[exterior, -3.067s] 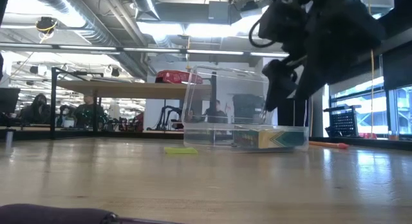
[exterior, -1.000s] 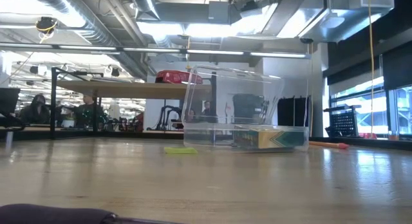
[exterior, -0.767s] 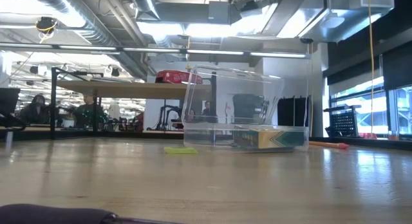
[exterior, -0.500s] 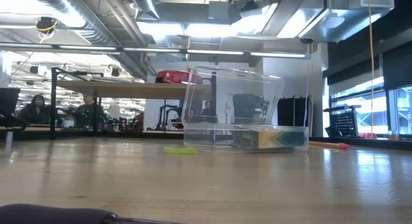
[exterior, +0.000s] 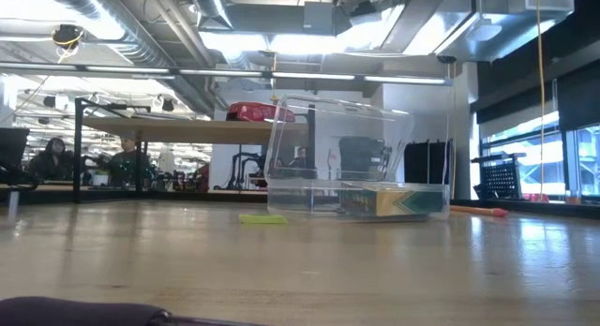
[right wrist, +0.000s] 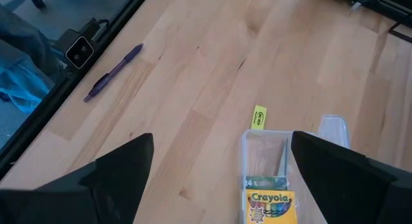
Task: Pack school essentials
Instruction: Put the pink sticky note into the supply box
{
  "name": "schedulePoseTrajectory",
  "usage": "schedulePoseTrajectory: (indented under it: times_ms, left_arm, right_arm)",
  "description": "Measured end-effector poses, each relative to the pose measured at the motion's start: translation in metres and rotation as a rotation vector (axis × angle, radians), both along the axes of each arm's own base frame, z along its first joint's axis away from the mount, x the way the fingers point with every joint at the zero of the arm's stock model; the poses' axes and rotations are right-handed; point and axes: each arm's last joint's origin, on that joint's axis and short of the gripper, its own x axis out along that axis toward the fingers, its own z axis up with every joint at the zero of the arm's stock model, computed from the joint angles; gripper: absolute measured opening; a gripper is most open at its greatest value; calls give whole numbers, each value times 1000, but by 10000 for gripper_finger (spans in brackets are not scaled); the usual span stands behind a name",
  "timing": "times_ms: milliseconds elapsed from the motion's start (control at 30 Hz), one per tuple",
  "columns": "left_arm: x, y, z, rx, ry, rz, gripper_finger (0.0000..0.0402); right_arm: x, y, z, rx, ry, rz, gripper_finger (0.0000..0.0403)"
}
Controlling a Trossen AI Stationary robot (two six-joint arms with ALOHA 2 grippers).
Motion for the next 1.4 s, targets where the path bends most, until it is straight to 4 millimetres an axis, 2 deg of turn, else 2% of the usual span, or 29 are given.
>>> schedulePoseTrajectory:
  times_ms: [367,500,767,1133,1300,1400]
  left_arm:
    - [-2,-2,0,-18,-7,40,90]
    - [-2,-3,-6,-20,-3,41,106]
    - [0,-6,-26,-30,-6,39,203]
    - [-3,-2,-41,22,20,35,388]
    - [-3,-1,-48,31,24,35,387]
    - [-4,1,-59,41,32,35,394]
  right_arm:
    - [0,0,0,0,0,0,369]
    - [0,0,0,0,0,0,369]
    - [0,0,0,0,0,0,369]
    - [0,0,0,0,0,0,369]
    - [0,0,0,0,0,-1,369]
    - [0,0,0,0,0,0,369]
